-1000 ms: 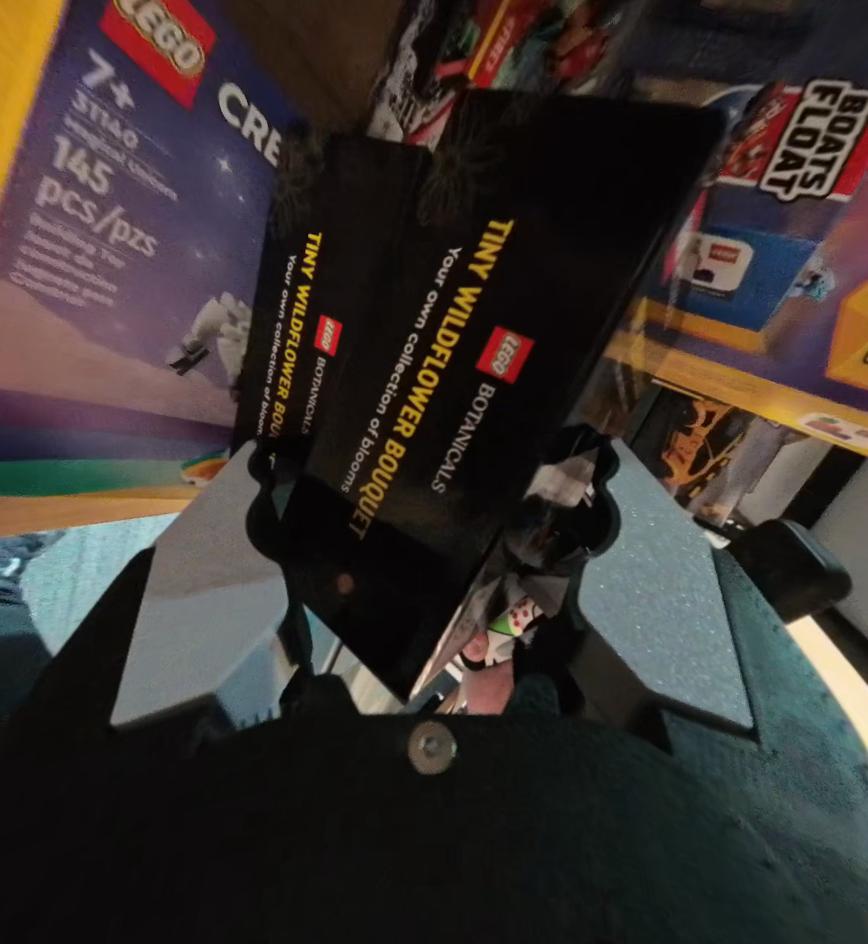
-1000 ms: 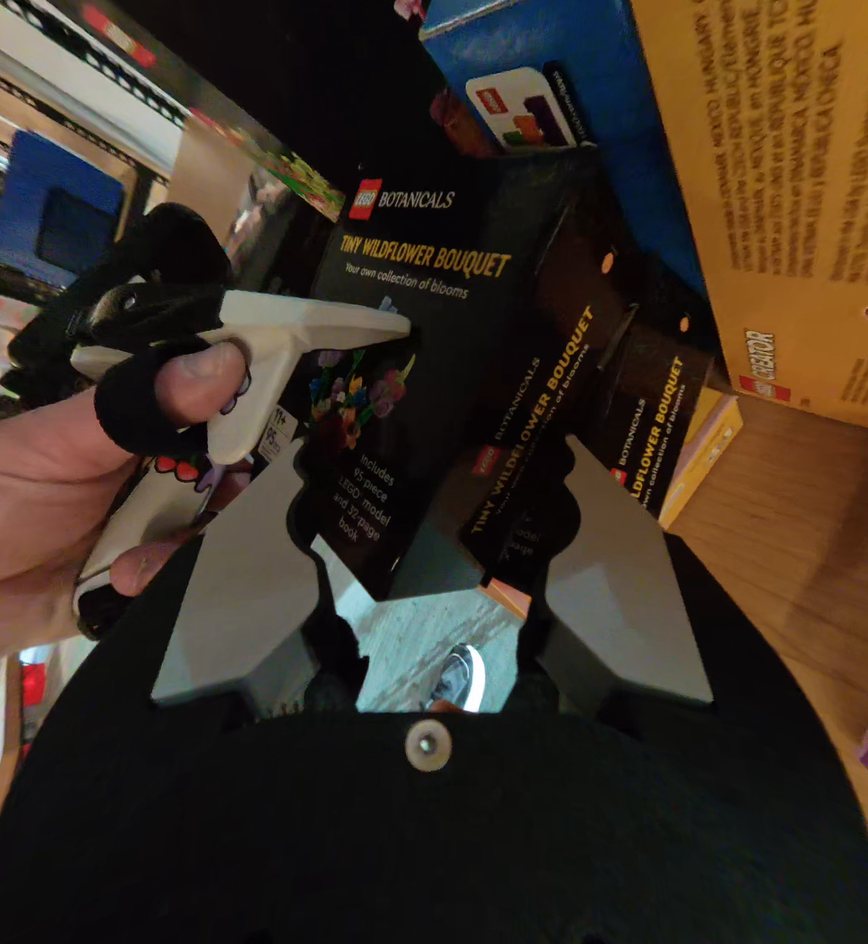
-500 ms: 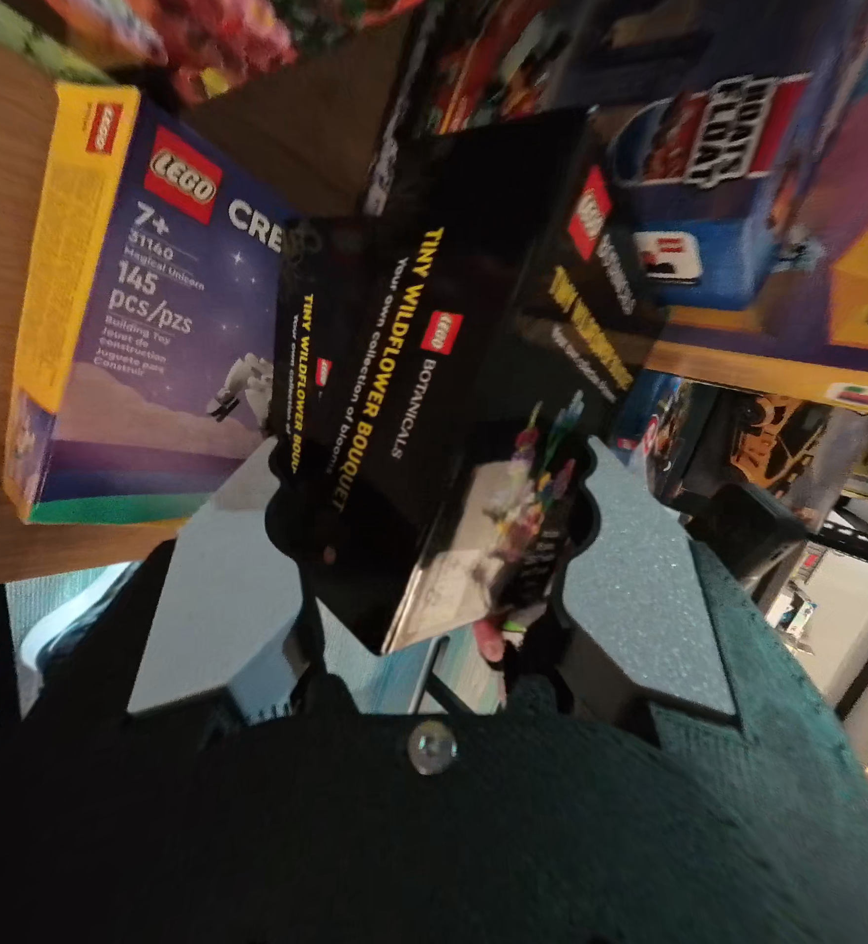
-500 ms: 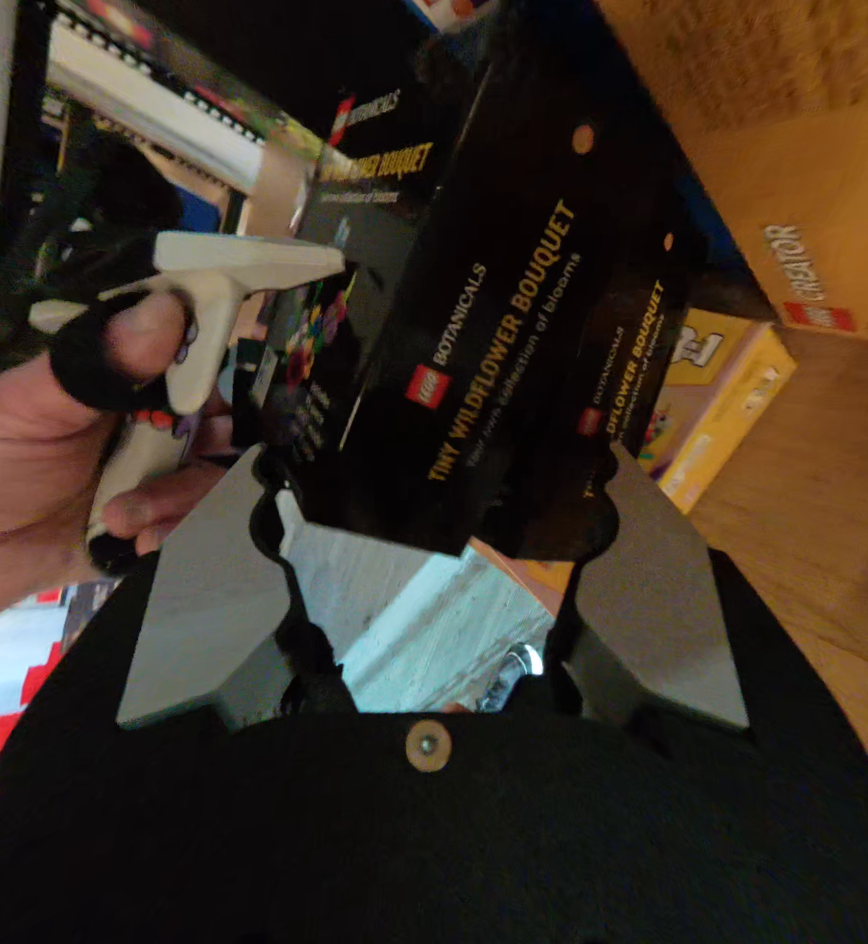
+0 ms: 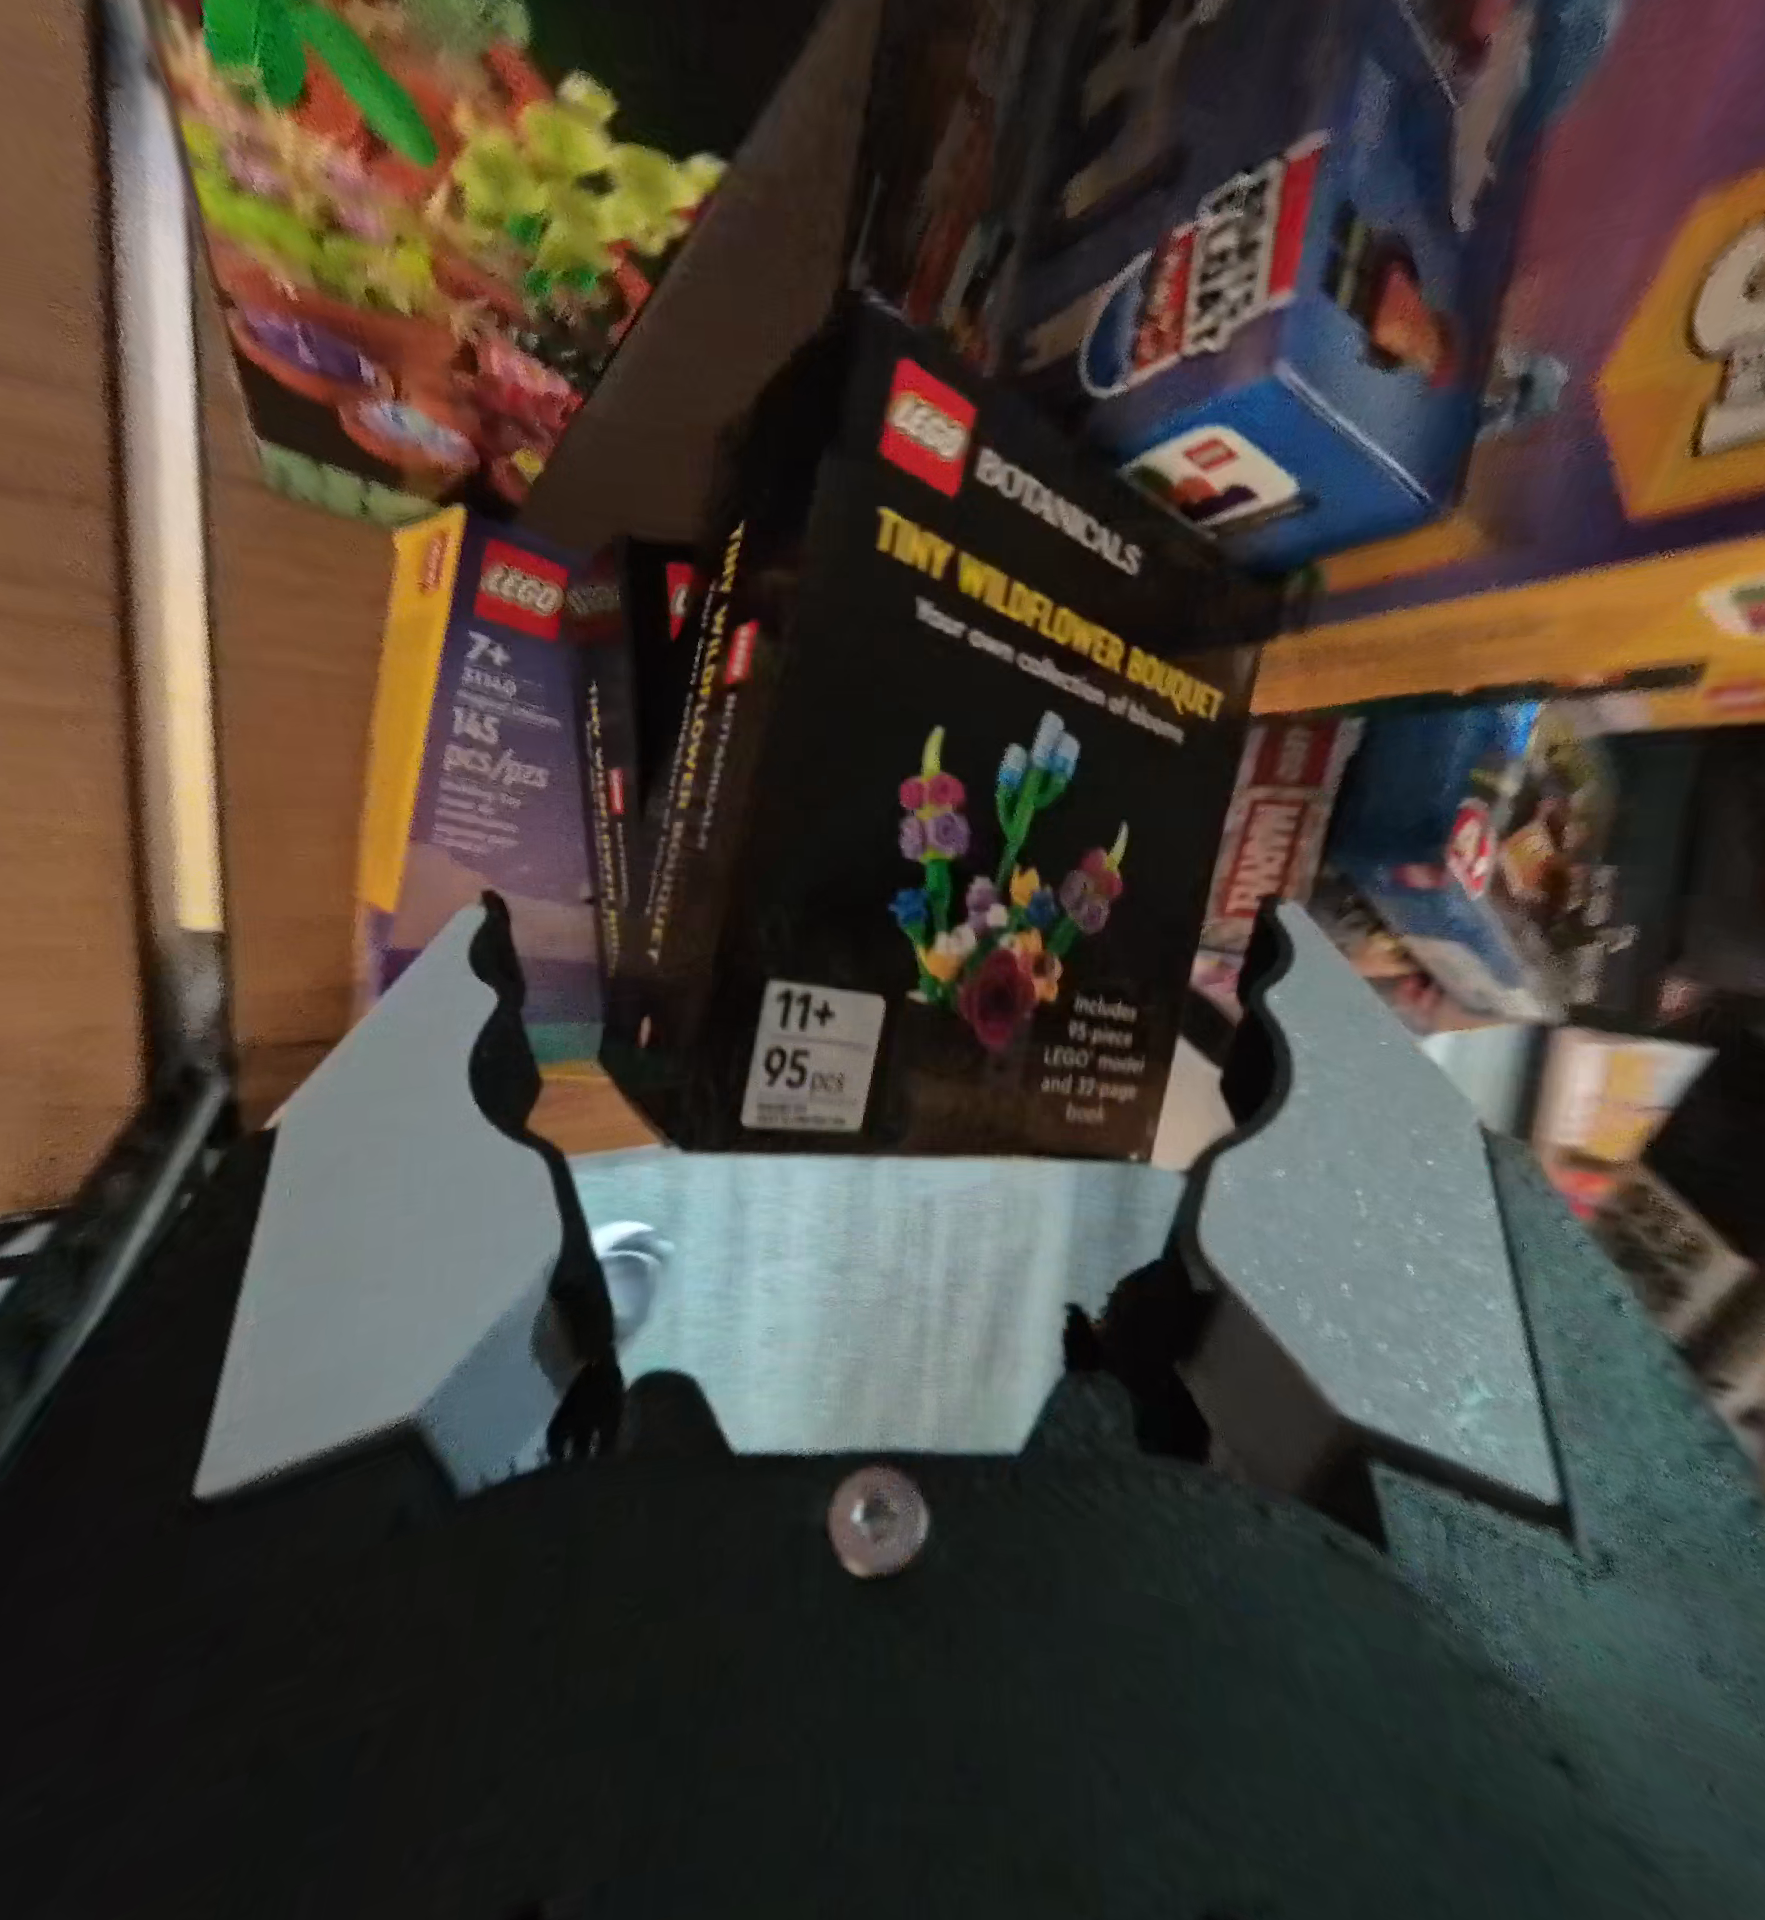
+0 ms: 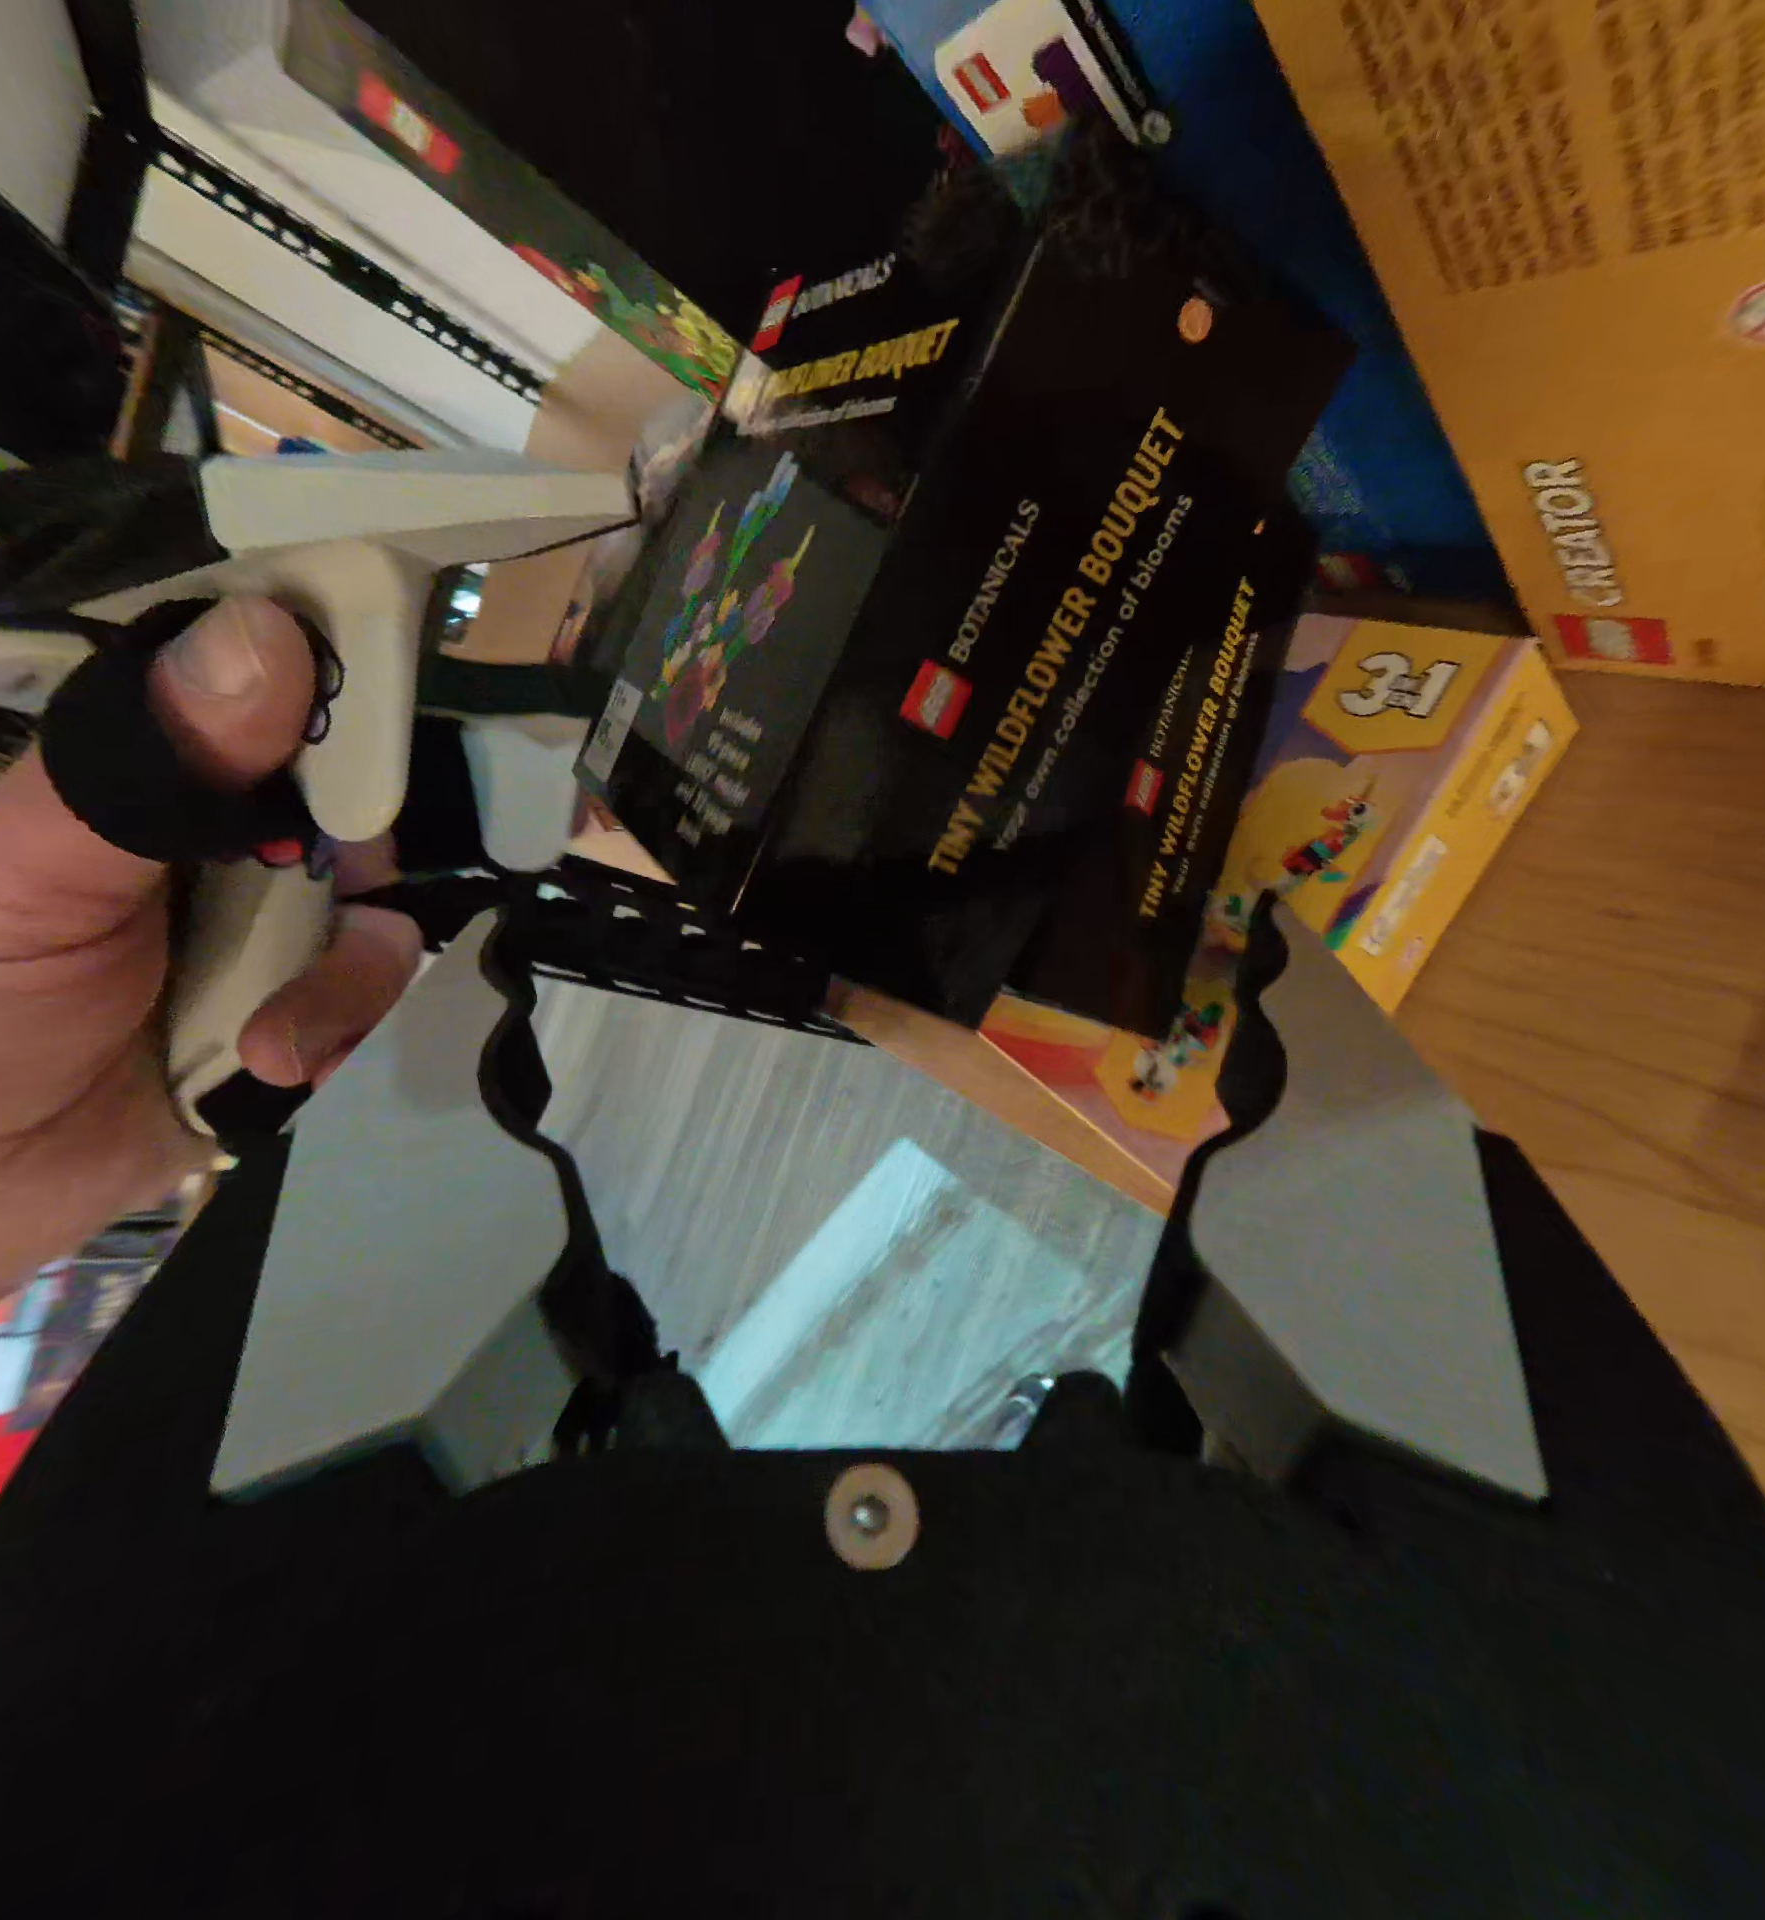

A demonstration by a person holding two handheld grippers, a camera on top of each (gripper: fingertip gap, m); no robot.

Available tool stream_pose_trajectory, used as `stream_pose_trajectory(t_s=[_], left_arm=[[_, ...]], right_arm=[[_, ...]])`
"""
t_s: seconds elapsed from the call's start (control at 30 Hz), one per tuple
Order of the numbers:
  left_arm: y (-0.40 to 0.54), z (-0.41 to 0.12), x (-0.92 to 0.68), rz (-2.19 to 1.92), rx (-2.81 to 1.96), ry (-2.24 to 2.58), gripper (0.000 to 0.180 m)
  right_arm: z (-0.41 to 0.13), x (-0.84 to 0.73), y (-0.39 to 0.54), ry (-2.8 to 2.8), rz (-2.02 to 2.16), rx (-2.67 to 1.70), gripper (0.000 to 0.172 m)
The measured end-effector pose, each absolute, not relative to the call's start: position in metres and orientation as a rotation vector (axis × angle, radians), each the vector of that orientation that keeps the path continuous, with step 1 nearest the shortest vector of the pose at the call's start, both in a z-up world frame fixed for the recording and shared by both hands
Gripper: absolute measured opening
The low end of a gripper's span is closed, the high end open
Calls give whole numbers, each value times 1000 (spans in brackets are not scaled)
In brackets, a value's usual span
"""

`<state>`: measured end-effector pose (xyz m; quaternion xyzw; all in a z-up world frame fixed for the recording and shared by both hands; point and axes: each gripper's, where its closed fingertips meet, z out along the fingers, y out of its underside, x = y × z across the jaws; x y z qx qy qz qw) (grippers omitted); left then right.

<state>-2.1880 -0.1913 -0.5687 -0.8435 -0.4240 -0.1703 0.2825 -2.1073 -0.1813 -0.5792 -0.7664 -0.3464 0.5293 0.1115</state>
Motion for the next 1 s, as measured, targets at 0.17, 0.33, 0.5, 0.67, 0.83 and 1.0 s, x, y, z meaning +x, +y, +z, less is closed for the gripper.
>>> stream_pose_trajectory(t_s=[0.17,0.33,0.5,0.67,0.83,1.0], left_arm=[[-202,-543,-2158,-235,-2402,-803,135],[-240,-522,-2103,-200,-2496,-475,127],[-305,-485,-2016,-470,-2497,-146,108],[-378,-416,-1993,-618,-2356,-83,99],[-439,-305,-2074,-384,-2130,-66,86],[-521,-186,-2216,46,-1889,-110,95]], right_arm=[[-545,-2062,-194,-1014,1402,-2125,127],[-507,-2000,-244,-1094,1374,-1990,113],[-457,-1949,-304,-1207,1401,-1861,101],[-362,-1941,-352,-1268,1384,-1614,83],[-261,-1990,-421,-1305,1362,-1308,70],[-175,-2092,-513,-1320,1425,-1096,92]])
